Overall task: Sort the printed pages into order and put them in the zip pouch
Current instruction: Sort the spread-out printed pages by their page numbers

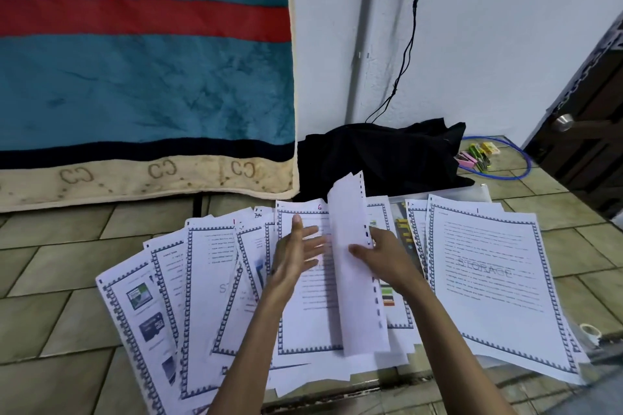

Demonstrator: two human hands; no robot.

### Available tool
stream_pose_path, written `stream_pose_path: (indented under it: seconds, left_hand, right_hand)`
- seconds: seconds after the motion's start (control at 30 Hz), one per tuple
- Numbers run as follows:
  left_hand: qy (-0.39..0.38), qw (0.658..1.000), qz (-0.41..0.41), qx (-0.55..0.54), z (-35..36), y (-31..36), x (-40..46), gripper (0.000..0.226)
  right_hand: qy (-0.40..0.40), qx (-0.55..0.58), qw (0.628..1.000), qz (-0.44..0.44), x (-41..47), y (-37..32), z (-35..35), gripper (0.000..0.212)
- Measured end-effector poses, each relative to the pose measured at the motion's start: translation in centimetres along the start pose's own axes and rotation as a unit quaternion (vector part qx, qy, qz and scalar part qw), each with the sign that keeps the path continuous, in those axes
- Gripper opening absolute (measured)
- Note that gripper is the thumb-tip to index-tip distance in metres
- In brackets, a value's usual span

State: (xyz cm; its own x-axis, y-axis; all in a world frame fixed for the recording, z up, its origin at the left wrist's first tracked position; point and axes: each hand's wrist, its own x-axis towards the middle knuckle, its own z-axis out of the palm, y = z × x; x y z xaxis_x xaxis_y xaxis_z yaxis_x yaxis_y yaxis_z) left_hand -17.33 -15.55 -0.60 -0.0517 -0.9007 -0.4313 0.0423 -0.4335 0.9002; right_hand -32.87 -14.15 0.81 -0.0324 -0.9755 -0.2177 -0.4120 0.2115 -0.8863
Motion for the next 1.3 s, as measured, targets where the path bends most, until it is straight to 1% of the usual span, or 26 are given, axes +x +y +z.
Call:
stream_pose_path:
  seconds: [0.03,0.07,0.1,0.13,0.17,0.2,0.23,0.33,0.43,0.5,0.57,0.6,0.67,0.7,0.73,0.77,0.8,0.83,0.87,0.9,0.93,1.0,1.1,1.17,1.23,1.3]
  left_hand:
    - [0.06,0.993,0.019,0.102,-0.6,-0.5,0.4,0.039]
    - [0.11,0.971,0.025,0.213,-1.3,-1.1,0.6,0.035]
    - [0.136,0.947,0.022,0.29,-1.8,-1.7,0.9,0.04]
    - [0.143,0.934,0.005,0.329,-2.2,-2.0,1.0,0.048]
    - [0.142,0.931,-0.011,0.335,-2.4,-2.1,1.0,0.054]
    - [0.141,0.936,-0.02,0.321,-2.3,-2.1,1.0,0.057]
    - [0.146,0.942,-0.02,0.302,-2.3,-2.2,1.1,0.053]
    - [0.165,0.947,-0.014,0.274,-2.2,-2.0,1.2,0.027]
    - [0.167,0.952,-0.004,0.258,-2.3,-1.8,1.6,0.031]
    - [0.16,0.971,-0.009,0.179,-2.1,-1.5,1.9,0.029]
    - [0.1,0.994,-0.007,0.046,-1.2,-0.8,1.2,0.028]
    - [0.045,0.999,-0.012,-0.005,-0.5,-0.3,0.8,0.028]
    - [-0.051,0.996,-0.023,-0.072,0.5,0.2,0.5,0.036]
    - [-0.066,0.994,-0.024,-0.089,0.7,0.3,0.3,0.038]
    - [-0.047,0.995,-0.017,-0.081,0.6,0.1,0.3,0.037]
    - [0.004,0.999,-0.005,-0.036,0.2,-0.3,0.6,0.034]
    - [0.073,0.995,0.005,0.064,-0.5,-0.7,1.1,0.034]
    - [0.131,0.973,0.003,0.192,-1.2,-1.3,1.3,0.037]
    - [0.16,0.943,-0.004,0.292,-1.8,-1.9,1.4,0.041]
    - [0.17,0.924,-0.019,0.342,-2.1,-2.3,1.4,0.045]
    - [0.169,0.921,-0.038,0.349,-2.4,-2.5,1.5,0.048]
    - [0.17,0.937,-0.036,0.304,-2.5,-2.6,1.6,0.047]
    - [0.185,0.946,0.026,0.266,-2.5,-2.1,1.2,0.015]
    - [0.179,0.956,0.058,0.223,-2.4,-1.7,0.9,0.01]
    - [0.128,0.985,0.035,0.109,-1.7,-0.9,0.4,0.026]
    - [0.024,0.998,-0.043,-0.03,-1.0,-0.2,0.4,0.051]
  right_hand:
    - [0.013,-0.008,1.0,0.002,0.2,0.3,-0.4,0.024]
    - [0.016,-0.012,1.0,-0.002,0.3,0.6,-0.8,0.034]
    - [0.021,-0.02,1.0,-0.011,0.5,1.0,-1.2,0.05]
    - [0.025,-0.035,0.999,-0.022,0.5,1.1,-1.4,0.067]
    - [0.029,-0.047,0.998,-0.036,0.5,1.1,-1.5,0.079]
    - [0.027,-0.059,0.997,-0.049,0.5,1.0,-1.5,0.085]
    - [0.02,-0.07,0.996,-0.06,0.5,1.0,-1.5,0.083]
    - [0.0,-0.105,0.993,-0.061,0.9,1.1,-1.1,0.058]
    - [0.001,-0.107,0.994,-0.031,1.0,1.3,-0.7,0.045]
    - [-0.001,-0.109,0.993,-0.034,0.7,1.1,-0.5,0.039]
    - [-0.026,-0.092,0.995,-0.023,0.3,0.4,-0.3,0.033]
    - [-0.043,-0.08,0.996,-0.017,0.0,-0.1,-0.1,0.032]
    - [-0.056,-0.062,0.996,-0.019,-0.3,-0.5,0.2,0.012]
    - [-0.047,-0.069,0.996,-0.03,-0.1,-0.3,0.2,0.007]
    - [-0.034,-0.082,0.995,-0.04,0.0,-0.3,0.2,0.011]
    - [-0.017,-0.09,0.995,-0.043,0.1,-0.2,0.0,0.02]
    - [-0.009,-0.091,0.995,-0.041,0.1,-0.1,-0.3,0.028]
    - [-0.004,-0.084,0.996,-0.041,0.1,0.0,-0.6,0.037]
    - [-0.004,-0.072,0.997,-0.042,0.1,0.2,-0.8,0.049]
    - [-0.007,-0.063,0.997,-0.047,0.1,0.4,-0.9,0.062]
    - [-0.013,-0.061,0.996,-0.058,0.2,0.6,-0.9,0.072]
    - [-0.022,-0.077,0.994,-0.078,0.3,0.6,-0.7,0.075]
    - [-0.018,-0.122,0.989,-0.078,0.7,1.1,0.0,0.053]
    - [-0.016,-0.115,0.992,-0.057,0.6,1.0,0.3,0.041]
    - [-0.029,-0.095,0.994,-0.039,0.3,0.6,0.7,0.037]
    - [-0.049,-0.091,0.994,-0.032,-0.1,-0.1,1.3,0.044]
